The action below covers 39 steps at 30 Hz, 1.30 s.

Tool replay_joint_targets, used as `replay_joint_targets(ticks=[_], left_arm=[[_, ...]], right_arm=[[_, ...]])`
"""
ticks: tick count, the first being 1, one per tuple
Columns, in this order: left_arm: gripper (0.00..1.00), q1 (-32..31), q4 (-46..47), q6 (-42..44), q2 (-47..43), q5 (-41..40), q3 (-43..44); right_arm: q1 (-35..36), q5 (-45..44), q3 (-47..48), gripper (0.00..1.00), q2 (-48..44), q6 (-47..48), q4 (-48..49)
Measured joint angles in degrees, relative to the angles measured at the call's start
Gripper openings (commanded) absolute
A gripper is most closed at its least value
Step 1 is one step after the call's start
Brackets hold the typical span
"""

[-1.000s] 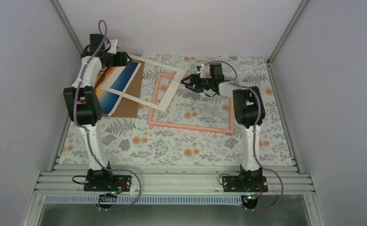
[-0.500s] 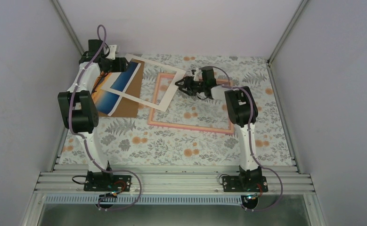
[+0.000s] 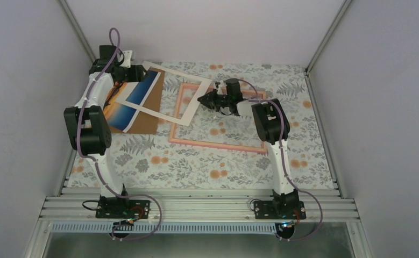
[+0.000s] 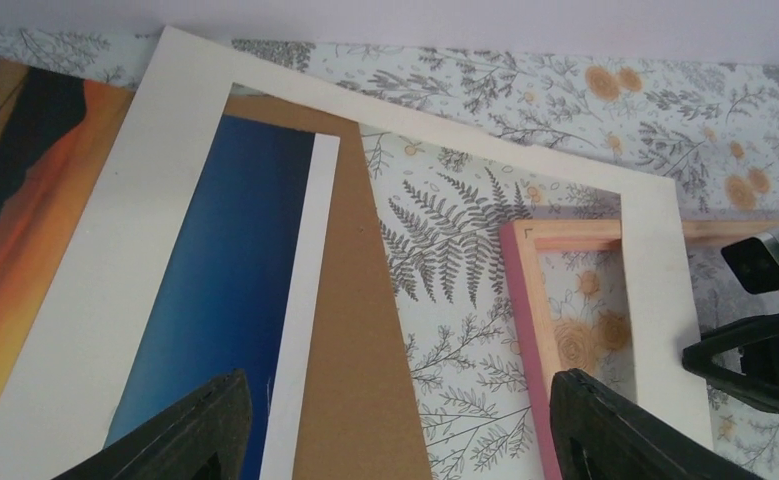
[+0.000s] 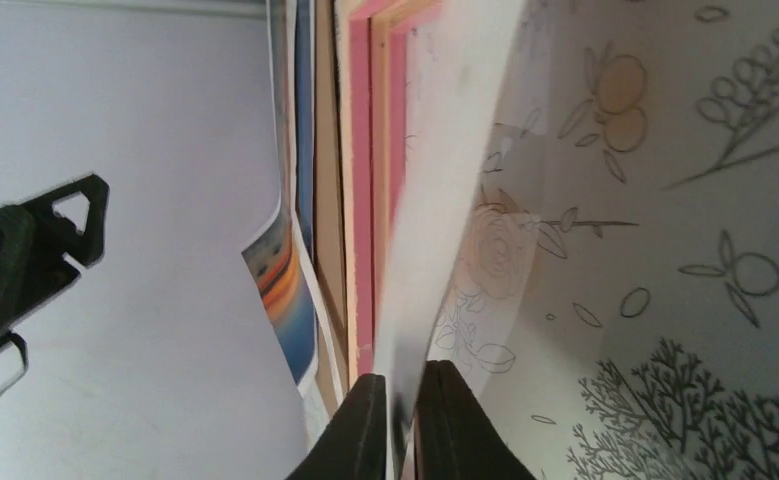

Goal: Put the photo into the frame

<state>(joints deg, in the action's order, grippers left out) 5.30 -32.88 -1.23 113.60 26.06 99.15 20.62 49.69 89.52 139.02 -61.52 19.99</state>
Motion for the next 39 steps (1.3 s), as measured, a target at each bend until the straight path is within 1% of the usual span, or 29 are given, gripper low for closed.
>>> replay_joint_targets(ticks=[5,8,10,12,14,17,21,25,28,33,37,39], left_arm=[[0.75,0.0,0.4,0.0,-1.3,0.0,-0.1],[0.75,0.0,0.7,0.2,-1.6,-0.1,-0.1],[0.75,0.0,0.8,0.4,-1.8,-0.3,-0.1],[0.75,0.0,1.1,0.5,-2.2,-0.6,-0.4],[0.75,0.0,1.3,0.6,-3.1,-0.7,-1.3],[0.75,0.0,1.6,0.8,-4.0,-0.6,-2.4],[0.79,-0.5,2.6,1.7,-4.9,-0.2,-3.7],[0.79,-1.9,3.3,4.2,-4.9,0.7,-4.6],[0.79,-4.2,3.5,6.5,-4.9,0.7,-5.5],[0.79,-6.8,3.6,8.7,-4.8,1.1,-5.6],[0.78,-7.2,3.7,9.6,-3.6,1.0,-5.6],[0.78,-7.4,3.8,9.6,-3.0,0.7,-5.6]], right_arm=[[-0.2,2.1,0.7,0.04,-0.1,1.9,0.1],[-0.8,5.4,1.8,0.04,-0.7,5.2,-1.4],[-1.2,8.3,3.2,0.04,-1.4,9.2,-4.3],[-2.0,11.2,4.9,0.04,-2.7,15.2,-10.4],[-3.2,13.6,5.9,0.04,-4.6,22.7,-18.4],[-5.2,15.5,5.0,0.04,-8.0,31.4,-27.5],[-10.3,16.9,0.3,0.04,-14.3,42.1,-38.2],[-16.0,17.1,-4.4,0.04,-20.5,52.0,-46.8],[-18.9,17.0,-7.1,0.04,-24.5,59.4,-53.9],[-19.2,16.1,-7.1,0.04,-25.3,74.7,-68.9],[-20.5,15.0,-7.0,0.04,-25.0,82.9,-77.0],[-21.6,14.0,-6.5,0.04,-25.0,85.5,-79.2]])
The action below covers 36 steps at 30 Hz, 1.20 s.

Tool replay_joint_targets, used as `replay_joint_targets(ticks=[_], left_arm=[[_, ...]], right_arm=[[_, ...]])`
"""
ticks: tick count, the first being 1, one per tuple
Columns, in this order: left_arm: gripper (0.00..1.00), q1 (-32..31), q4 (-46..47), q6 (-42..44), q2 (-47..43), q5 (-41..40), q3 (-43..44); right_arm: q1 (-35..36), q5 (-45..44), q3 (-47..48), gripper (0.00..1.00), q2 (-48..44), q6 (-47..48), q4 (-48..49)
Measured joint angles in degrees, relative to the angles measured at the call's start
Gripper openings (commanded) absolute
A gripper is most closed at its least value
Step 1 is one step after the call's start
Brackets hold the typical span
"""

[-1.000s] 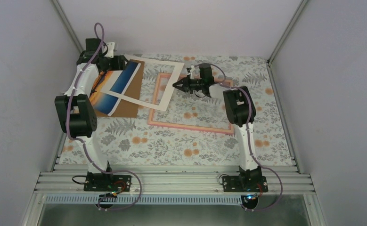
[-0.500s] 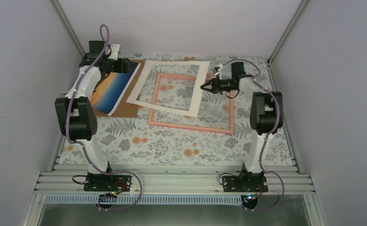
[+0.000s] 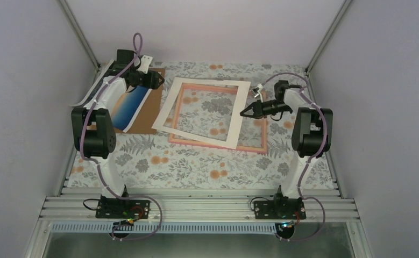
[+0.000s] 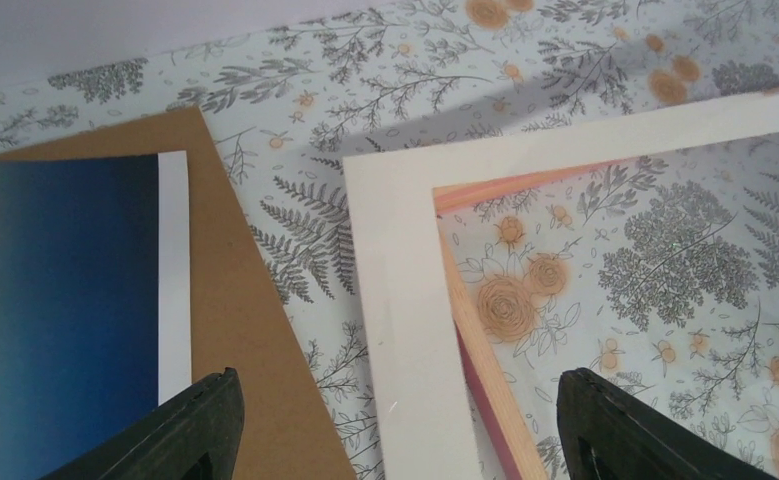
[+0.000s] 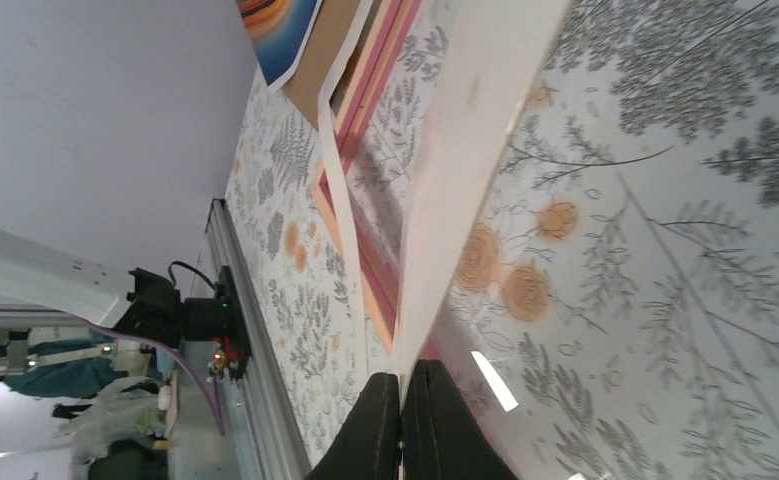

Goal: Put the photo into the frame

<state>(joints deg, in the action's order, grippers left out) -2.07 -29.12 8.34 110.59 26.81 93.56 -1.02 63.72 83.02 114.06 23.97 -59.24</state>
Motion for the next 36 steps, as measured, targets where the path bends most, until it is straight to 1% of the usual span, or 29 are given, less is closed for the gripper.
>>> replay_joint_targets(ticks=[6,13,20,28,36], left_arm=[[0.78,-0.1,0.7,-0.6,1.1,-0.7,-0.7],[0.76,-0.3,1.0,-2.2,2.2,-2.5,-1.9],[0.72,-0.8,1.0,-3.4,3.3,-4.5,-3.6],[0.69,-1.0,-1.0,-4.9,8.0,-2.1,-3.4],[0.67,-2.2,-1.4,-5.4,8.2,-0.5,-4.3]], right_arm=[[-1.5,-2.9,2.4,0.04,0.0,4.0,-2.5],[-3.3,-9.6,6.3,0.04,1.5,7.7,-5.4],[-5.5,-14.3,7.2,0.04,2.7,11.0,-8.5],[-7.0,-18.4,12.3,0.04,10.1,12.7,-10.5],[-7.0,-22.8,15.8,0.04,11.2,13.6,-11.8]])
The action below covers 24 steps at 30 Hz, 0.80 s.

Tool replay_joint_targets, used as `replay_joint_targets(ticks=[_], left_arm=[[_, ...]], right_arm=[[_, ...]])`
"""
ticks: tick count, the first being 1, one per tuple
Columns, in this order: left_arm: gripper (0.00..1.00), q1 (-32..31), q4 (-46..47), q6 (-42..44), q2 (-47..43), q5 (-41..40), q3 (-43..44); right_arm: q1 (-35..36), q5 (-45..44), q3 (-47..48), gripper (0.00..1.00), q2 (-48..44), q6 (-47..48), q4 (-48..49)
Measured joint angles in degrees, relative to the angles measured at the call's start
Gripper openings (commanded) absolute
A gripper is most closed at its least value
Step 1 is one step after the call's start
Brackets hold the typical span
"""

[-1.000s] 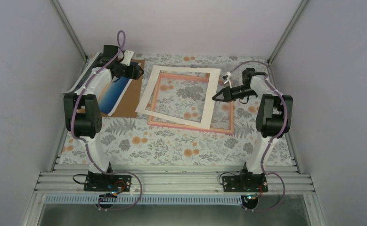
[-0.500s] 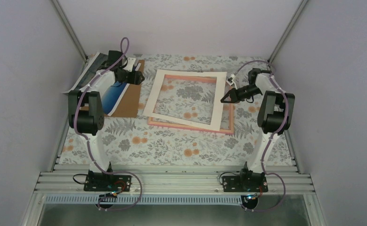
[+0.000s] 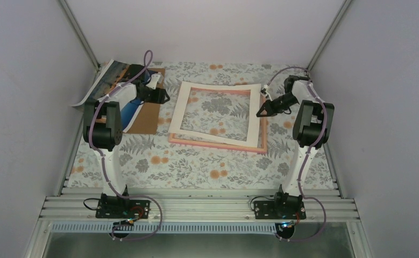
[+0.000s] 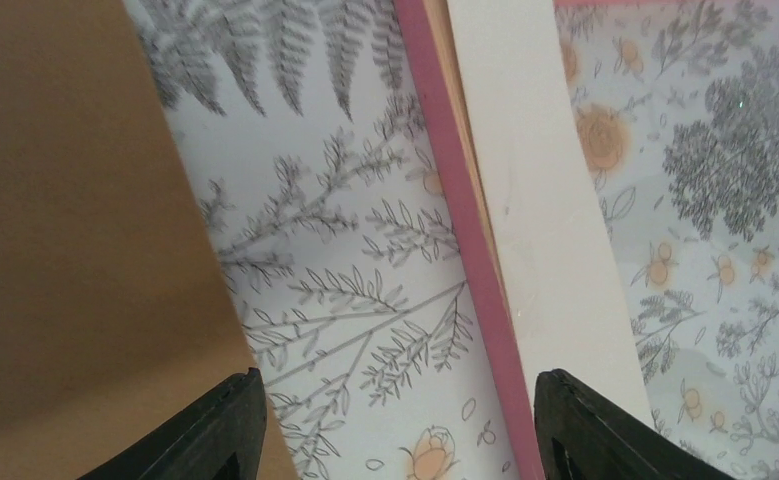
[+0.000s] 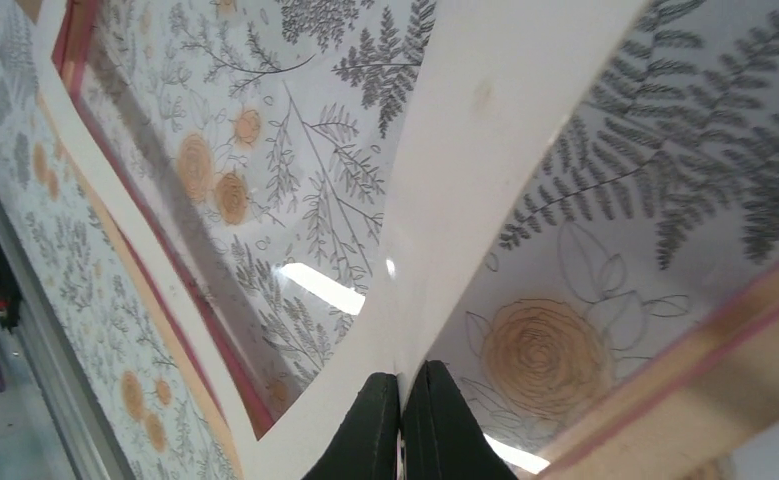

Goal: Put the photo into the frame

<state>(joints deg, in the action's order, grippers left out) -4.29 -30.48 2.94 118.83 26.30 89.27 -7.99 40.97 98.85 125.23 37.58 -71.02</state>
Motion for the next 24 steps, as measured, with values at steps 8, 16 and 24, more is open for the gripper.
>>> replay_joint_targets(ticks=[8,16,24], left_arm=[[0.67,-1.7,0.0,0.0,0.0,-0.8,-3.0],[0.67,-2.2,0.4,-0.2,0.0,-1.9,-3.0],[0.66,-2.3,0.4,-0.4,0.0,-2.4,-3.0]], right_arm=[[0.0,-4.3,5.0,0.04,0.8,2.1,-1.2],[0.0,-6.1,5.3,0.04,0.9,4.4,-2.1],[0.0,-6.8,3.5,0.04,0.9,7.2,-2.3]])
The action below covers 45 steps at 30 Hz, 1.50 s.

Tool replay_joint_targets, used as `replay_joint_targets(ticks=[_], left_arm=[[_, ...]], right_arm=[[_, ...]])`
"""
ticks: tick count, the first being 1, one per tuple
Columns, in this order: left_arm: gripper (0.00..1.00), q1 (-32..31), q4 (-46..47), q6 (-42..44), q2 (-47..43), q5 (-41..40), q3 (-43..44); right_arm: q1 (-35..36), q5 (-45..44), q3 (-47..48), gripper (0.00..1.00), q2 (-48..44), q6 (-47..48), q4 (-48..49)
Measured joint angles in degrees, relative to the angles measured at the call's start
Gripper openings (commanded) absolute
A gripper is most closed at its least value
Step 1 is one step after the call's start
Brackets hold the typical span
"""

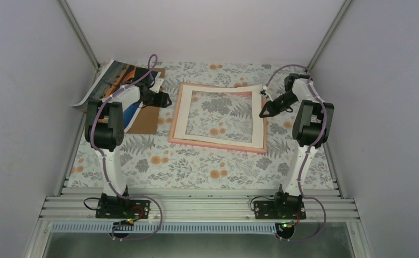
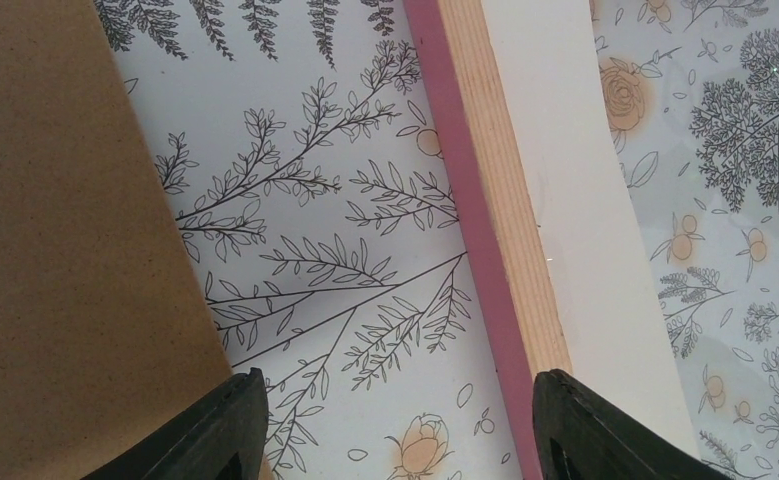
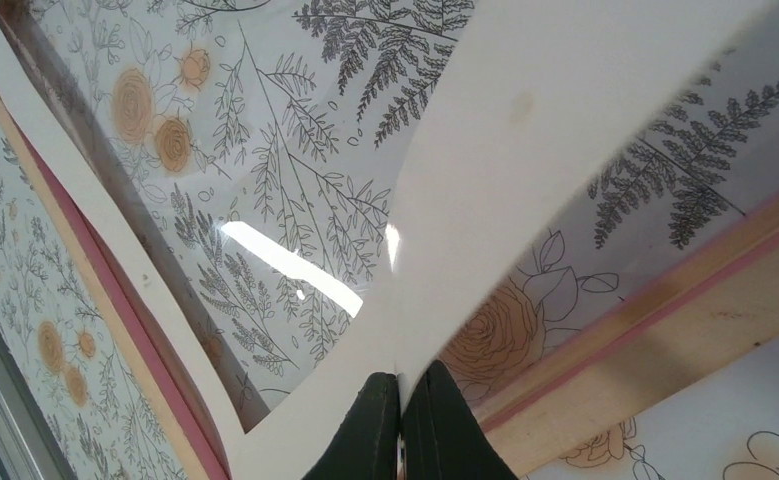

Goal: Put the photo into the frame

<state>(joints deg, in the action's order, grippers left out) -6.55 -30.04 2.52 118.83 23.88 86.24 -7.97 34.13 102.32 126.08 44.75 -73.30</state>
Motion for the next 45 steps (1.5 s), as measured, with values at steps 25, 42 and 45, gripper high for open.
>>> replay_joint_targets(ticks=[25,42,45], left_arm=[[0.66,-0.1,0.7,0.0,0.0,-0.6,0.0],[0.70,-1.4,1.3,3.1,0.0,-2.4,2.3],[0.71,-1.5,1.2,4.6,0.2,-4.4,4.3]], right_arm=[[0.7,-0.3,-3.9,0.04,0.3,4.2,-0.1],[-0.1,-1.6,-1.4,0.67,0.4,2.1,0.8],[-1.2,-2.7,-1.1,0.70,0.3,1.2,1.3]])
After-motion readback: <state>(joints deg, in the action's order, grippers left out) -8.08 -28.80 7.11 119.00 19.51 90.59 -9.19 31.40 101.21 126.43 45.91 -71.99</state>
